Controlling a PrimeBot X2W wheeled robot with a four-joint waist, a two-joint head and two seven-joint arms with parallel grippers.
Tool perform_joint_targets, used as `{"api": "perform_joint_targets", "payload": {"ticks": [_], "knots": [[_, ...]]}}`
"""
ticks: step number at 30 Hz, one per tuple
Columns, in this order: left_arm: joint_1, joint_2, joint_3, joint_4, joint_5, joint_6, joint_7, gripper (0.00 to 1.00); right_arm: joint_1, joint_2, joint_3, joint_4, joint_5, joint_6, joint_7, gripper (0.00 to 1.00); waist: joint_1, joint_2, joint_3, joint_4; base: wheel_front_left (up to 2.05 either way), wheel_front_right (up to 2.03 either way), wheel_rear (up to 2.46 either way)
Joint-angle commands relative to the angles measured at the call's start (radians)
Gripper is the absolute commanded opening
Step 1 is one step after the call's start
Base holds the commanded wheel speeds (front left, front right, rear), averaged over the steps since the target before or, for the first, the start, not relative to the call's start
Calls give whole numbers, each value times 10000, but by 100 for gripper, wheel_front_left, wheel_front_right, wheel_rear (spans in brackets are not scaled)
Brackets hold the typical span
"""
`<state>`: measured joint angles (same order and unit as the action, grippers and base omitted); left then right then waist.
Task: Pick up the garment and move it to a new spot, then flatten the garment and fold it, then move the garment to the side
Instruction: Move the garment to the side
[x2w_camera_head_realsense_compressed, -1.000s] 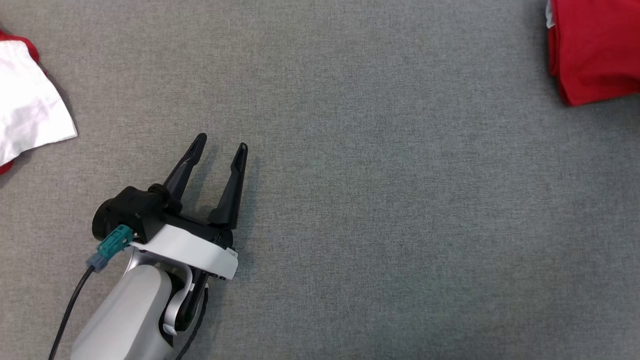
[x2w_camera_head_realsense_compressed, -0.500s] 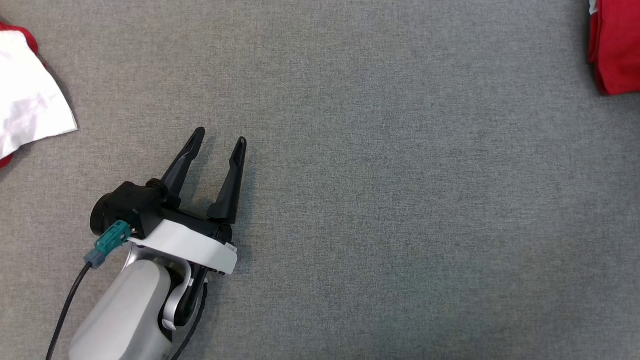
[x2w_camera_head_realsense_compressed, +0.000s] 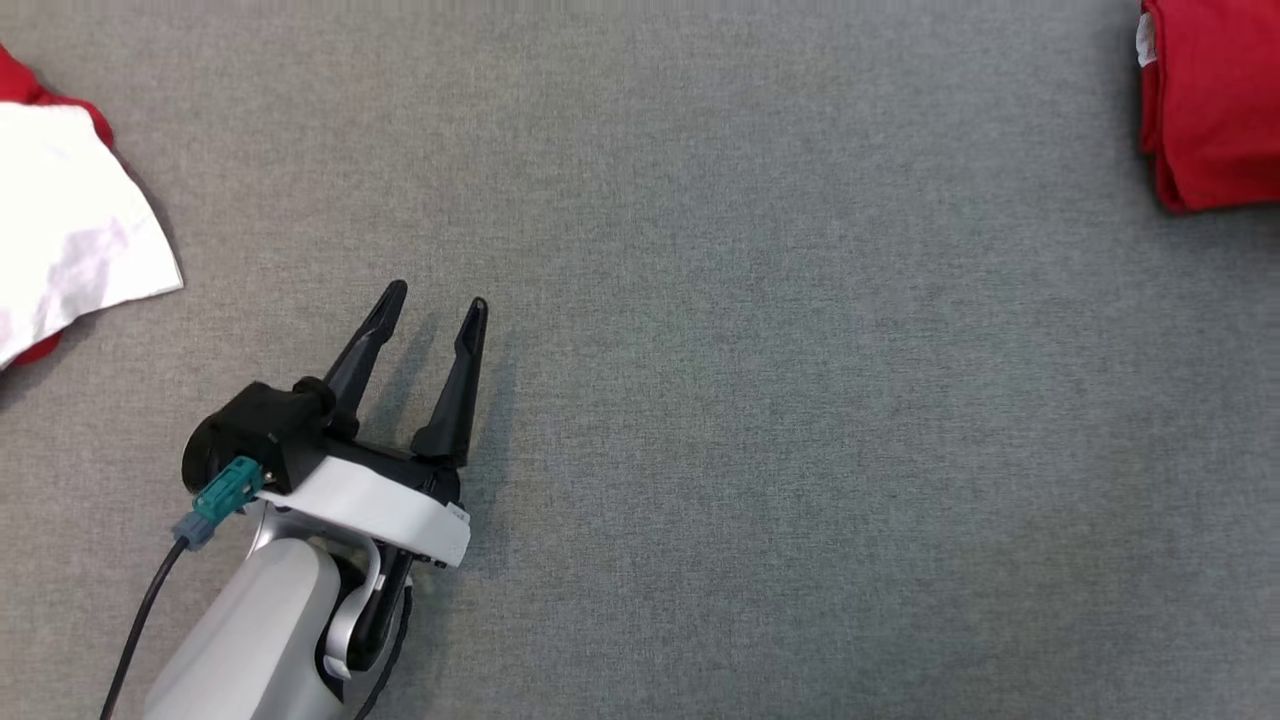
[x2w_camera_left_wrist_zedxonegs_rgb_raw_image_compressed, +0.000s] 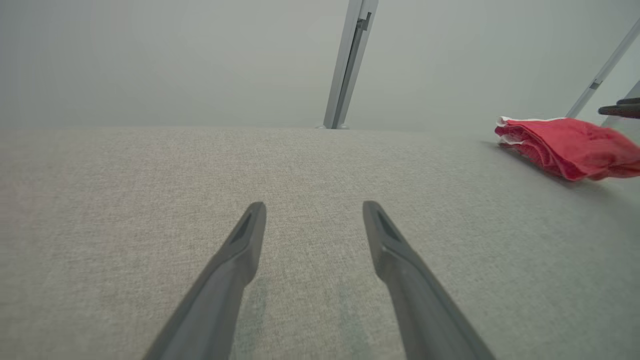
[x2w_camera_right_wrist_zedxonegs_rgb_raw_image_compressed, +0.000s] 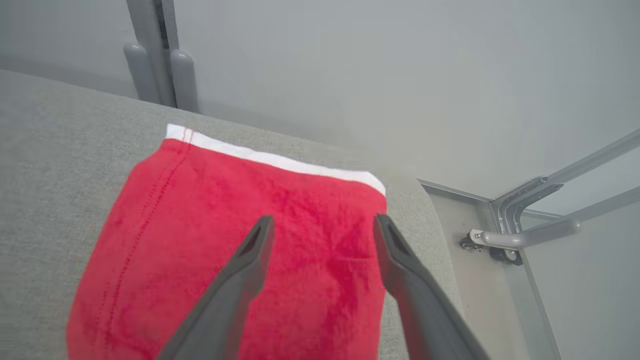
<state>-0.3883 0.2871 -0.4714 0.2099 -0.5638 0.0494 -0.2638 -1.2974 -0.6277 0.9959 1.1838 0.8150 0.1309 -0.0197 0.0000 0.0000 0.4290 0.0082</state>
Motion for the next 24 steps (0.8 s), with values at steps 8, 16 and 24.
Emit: {"api": "perform_joint_targets", "payload": {"ticks": [8,16,24], "knots": [[827,216,260,135,-219,185,-15,100,303,368,321,-4,-513,1,-936,100,0,0,-2067,-544,0,0,0],[1908,408,510,-218,-411,578,-12,100,1215,849,-91,-946,-60,1,-2058,100,0,0,-3552,-782,0,0,0],[2782,756,866,-910,-569,1049,21,100,2960,725,-1826,-2578,-153,1,-2462,100,0,0,-4228,-682,0,0,0]]}}
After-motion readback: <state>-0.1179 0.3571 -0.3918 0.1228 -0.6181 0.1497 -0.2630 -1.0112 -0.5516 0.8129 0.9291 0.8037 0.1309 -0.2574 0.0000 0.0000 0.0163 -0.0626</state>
